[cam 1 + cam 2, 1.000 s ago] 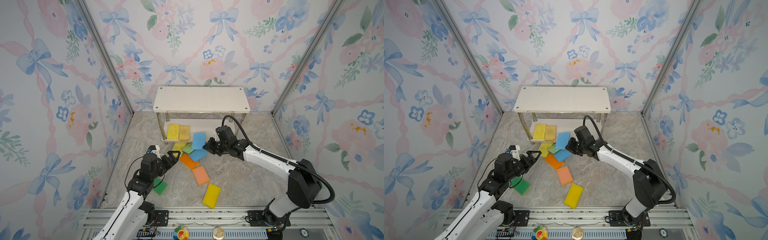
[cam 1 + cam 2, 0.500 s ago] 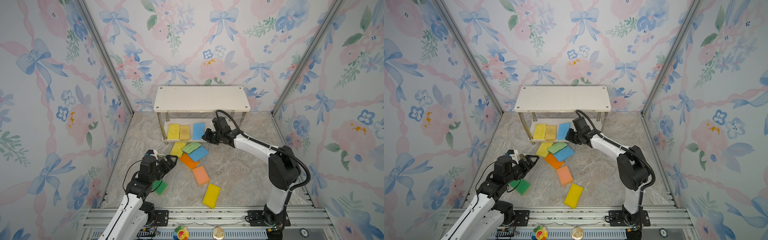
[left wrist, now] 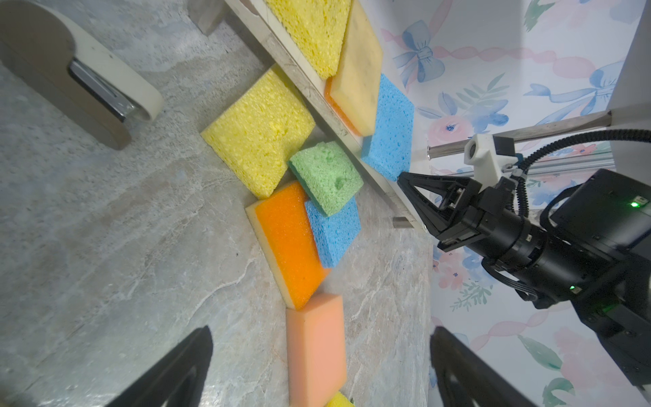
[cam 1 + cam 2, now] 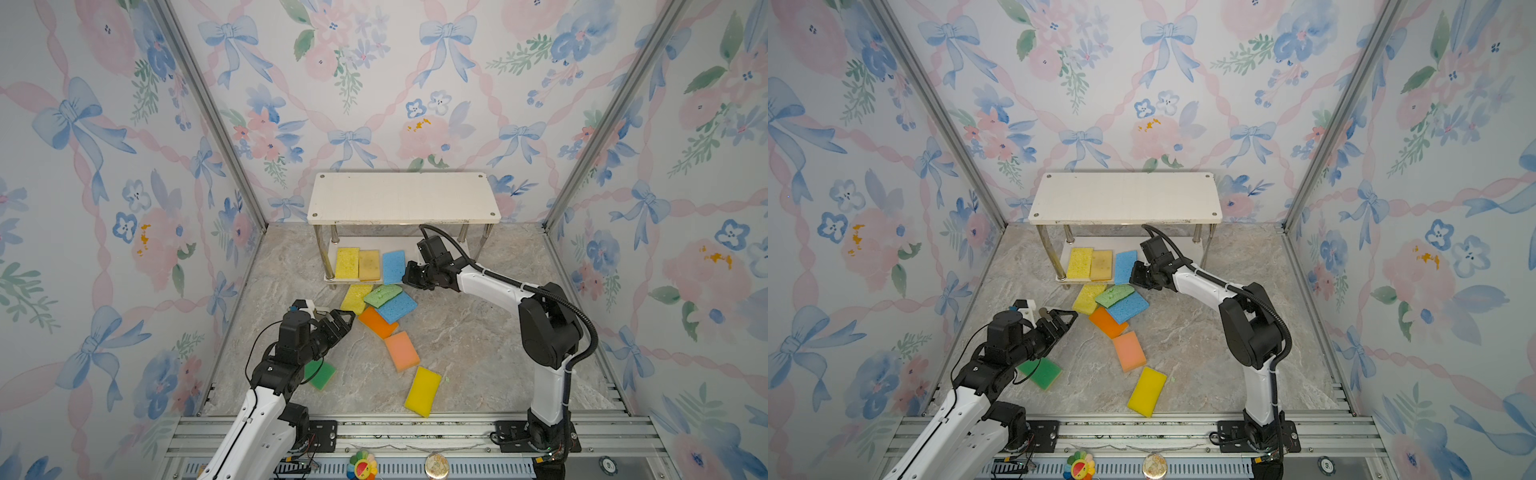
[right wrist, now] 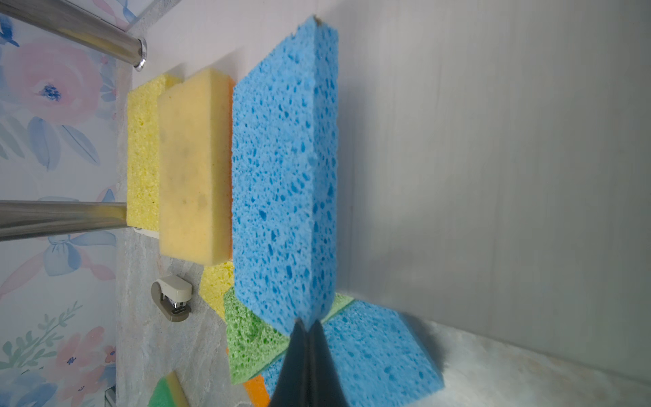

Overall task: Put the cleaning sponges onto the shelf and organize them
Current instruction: 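Lower the blue sponge onto the lower tier beside the tan sponge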

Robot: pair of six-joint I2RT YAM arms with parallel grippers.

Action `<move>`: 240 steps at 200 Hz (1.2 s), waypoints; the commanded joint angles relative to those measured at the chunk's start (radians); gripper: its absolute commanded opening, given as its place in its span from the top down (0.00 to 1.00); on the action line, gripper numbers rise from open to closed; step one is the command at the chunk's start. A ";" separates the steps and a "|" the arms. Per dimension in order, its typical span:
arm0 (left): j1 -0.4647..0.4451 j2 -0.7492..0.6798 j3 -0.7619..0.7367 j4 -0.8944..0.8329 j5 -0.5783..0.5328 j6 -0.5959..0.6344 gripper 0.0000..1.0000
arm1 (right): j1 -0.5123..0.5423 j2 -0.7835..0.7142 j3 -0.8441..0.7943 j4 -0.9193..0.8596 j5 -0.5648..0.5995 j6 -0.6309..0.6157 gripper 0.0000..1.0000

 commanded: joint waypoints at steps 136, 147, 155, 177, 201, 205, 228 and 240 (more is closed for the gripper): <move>0.028 0.009 -0.021 -0.018 0.037 0.036 0.02 | -0.007 0.063 0.081 0.034 -0.002 0.058 0.60; 0.030 0.006 -0.024 -0.018 0.039 0.036 0.02 | -0.007 0.060 0.080 0.033 -0.004 0.061 0.59; 0.030 0.004 -0.023 -0.020 0.041 0.038 0.02 | -0.007 0.052 0.075 0.031 -0.002 0.062 0.59; 0.035 -0.004 -0.023 -0.029 0.040 0.042 0.02 | 0.007 0.002 0.033 0.029 0.016 0.054 0.59; 0.040 -0.013 -0.029 -0.031 0.040 0.039 0.02 | 0.024 -0.060 -0.049 0.050 0.015 0.073 0.59; 0.040 -0.013 -0.028 -0.031 0.040 0.039 0.02 | 0.025 -0.065 -0.065 0.061 0.011 0.083 0.60; 0.042 -0.010 -0.025 -0.030 0.038 0.039 0.02 | 0.047 -0.096 -0.141 0.135 -0.011 0.142 0.68; 0.042 -0.009 -0.022 -0.030 0.038 0.041 0.02 | 0.057 -0.100 -0.152 0.152 -0.009 0.150 0.75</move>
